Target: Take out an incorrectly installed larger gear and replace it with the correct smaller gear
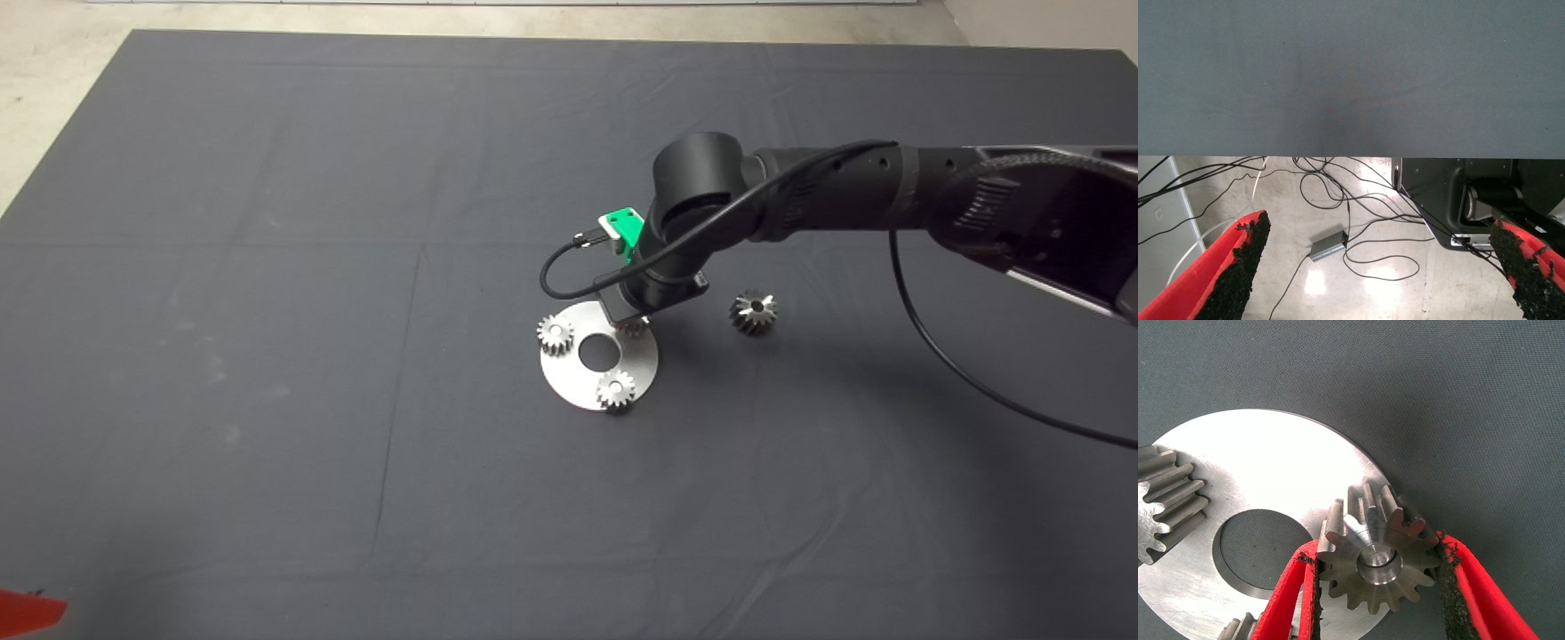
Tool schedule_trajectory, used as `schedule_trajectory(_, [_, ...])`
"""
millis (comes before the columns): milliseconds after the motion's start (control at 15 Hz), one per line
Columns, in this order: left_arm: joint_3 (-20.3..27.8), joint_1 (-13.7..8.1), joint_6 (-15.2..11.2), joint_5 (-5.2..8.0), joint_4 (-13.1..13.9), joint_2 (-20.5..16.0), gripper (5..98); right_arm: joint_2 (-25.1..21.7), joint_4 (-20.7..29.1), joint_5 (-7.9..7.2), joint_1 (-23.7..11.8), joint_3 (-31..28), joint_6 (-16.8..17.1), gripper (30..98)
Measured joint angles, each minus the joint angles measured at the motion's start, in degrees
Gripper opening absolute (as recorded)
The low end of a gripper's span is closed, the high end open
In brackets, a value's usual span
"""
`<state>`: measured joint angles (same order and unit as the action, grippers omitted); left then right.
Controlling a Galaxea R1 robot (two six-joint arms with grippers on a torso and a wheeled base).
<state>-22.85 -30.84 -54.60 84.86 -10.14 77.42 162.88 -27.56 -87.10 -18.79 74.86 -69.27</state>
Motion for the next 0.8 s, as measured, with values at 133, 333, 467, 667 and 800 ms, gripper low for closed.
schedule_trajectory(133, [0.0, 0.0, -0.01, 0.01, 0.0, -0.09, 84.3, 0.11, 0.0, -0.13, 0.0, 0.16, 0.0, 34.9])
schedule_trajectory(333, [0.0, 0.0, -0.01, 0.0, -0.02, -0.13, 84.3, 0.16, 0.0, -0.13, 0.02, 0.2, 0.02, 34.8])
schedule_trajectory(467, [0.0, 0.0, -0.01, 0.01, 0.0, -0.13, 84.3, 0.16, 0.0, -0.17, 0.02, 0.21, 0.02, 34.8])
schedule_trajectory(667, [0.0, 0.0, -0.01, 0.01, 0.0, -0.13, 84.3, 0.16, 0.0, -0.16, 0.05, 0.2, 0.0, 34.9])
schedule_trajectory(800, [0.0, 0.0, 0.02, 0.01, -0.02, -0.13, 84.3, 0.18, 0.0, -0.18, 0.02, 0.2, 0.0, 34.8])
